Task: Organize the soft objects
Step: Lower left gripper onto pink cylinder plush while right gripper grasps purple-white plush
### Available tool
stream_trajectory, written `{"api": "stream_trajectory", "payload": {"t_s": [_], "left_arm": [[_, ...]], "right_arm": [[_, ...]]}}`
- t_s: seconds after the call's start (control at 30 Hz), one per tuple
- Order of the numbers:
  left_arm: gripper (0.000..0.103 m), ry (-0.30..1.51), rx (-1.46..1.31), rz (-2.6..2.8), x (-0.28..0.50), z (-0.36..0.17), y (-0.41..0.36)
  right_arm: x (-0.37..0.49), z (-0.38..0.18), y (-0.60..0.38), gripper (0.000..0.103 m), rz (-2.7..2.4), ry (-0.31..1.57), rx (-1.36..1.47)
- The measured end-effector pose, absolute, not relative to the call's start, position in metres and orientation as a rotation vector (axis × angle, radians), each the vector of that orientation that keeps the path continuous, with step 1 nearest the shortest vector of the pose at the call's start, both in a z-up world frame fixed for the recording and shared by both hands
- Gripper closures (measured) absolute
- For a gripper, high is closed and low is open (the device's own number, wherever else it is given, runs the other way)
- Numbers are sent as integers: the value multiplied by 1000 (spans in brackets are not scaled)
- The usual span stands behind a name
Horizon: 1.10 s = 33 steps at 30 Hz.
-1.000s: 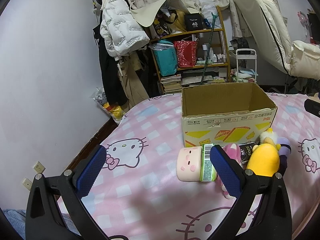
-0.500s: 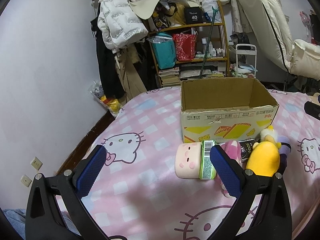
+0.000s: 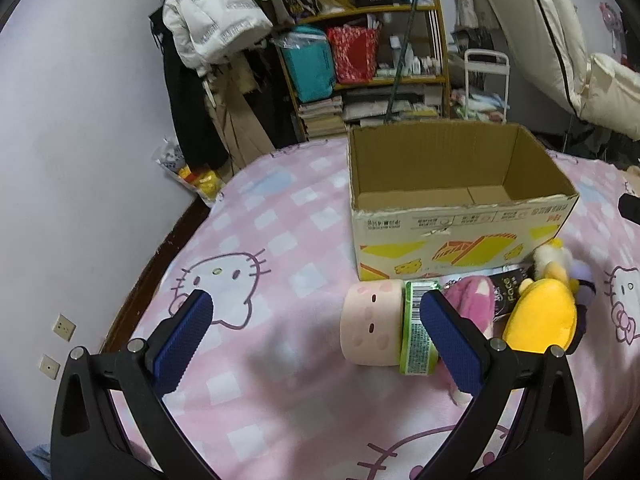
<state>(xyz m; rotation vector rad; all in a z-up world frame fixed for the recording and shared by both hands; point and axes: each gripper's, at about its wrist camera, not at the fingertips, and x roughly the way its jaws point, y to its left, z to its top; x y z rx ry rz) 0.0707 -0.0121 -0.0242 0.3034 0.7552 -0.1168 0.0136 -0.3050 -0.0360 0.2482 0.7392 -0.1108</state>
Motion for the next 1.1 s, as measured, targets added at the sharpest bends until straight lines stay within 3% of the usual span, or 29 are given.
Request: {"api": "stream_trajectory", "payload": {"t_s": [0.67,1.0,1.1], "left_arm": [[1,1000,318,-165,116,-83,-14],[1,1027,318,-201,122,-95,-20],[1,1028,311,-205,122,-94,-20]], "right_arm": [[55,-123,-322,0,-107,1139,313],[63,-144,-319,0,-32,1191,364],[65,-142,-317,4,-22,1186,368]]}}
